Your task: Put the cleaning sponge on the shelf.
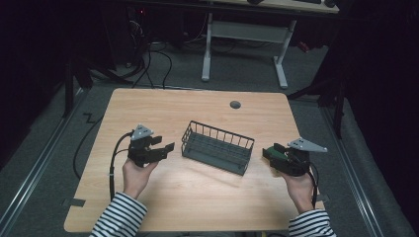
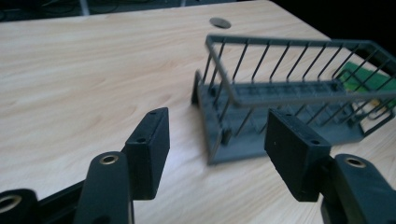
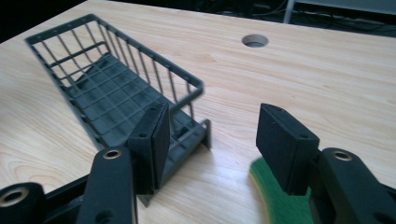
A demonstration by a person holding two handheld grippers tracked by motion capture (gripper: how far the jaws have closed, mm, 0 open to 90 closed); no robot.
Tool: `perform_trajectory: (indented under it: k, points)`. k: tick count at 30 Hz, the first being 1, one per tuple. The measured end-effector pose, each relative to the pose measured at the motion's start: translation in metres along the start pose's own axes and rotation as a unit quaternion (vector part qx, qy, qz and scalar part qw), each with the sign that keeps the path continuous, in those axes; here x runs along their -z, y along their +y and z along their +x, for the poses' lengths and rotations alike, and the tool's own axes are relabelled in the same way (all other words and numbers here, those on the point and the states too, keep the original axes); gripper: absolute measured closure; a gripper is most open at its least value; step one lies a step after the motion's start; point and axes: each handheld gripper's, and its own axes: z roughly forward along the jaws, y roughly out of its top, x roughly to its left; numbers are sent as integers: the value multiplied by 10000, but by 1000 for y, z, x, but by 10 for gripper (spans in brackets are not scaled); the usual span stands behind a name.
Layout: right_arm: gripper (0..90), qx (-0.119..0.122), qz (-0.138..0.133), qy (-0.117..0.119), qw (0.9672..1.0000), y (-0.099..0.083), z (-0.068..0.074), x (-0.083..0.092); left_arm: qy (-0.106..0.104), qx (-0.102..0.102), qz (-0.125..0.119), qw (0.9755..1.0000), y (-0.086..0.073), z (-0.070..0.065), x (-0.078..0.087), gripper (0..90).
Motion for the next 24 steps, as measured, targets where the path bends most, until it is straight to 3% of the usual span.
perform_trajectory:
  k: [3,4,5,6,8,11,16,21,24]
  points:
    - [441,-45,-30,-75,10000,-5,-5,2,131,-5,83,9999,-12,3,3,399]
    - [438,-91,-59,-152,9998,-9,-11,4,345,-89,133,9993,-25,8,3,390]
    - [438,-91,-59,-152,9998,-9,-11,4,345,-89,133,9993,-25,8,3,387]
    - [438,-108,-82,-201,9997,-12,-13,5,487,-103,212,9985,-32,12,2,387]
    - [433,-175,-95,-298,9994,-18,-20,9,690,45,480,9964,-50,24,-3,366]
    - [430,-194,-26,-382,9991,-22,-27,10,843,166,623,9944,-63,31,-5,363]
    - [397,-321,188,-506,9980,-27,-39,8,912,374,798,9919,-73,40,-7,330]
    - [354,-282,480,-589,9967,-30,-45,1,1027,389,851,9903,-79,42,-9,319]
    - [334,-238,659,-673,9953,-31,-49,-6,1098,257,761,9907,-83,40,-10,310]
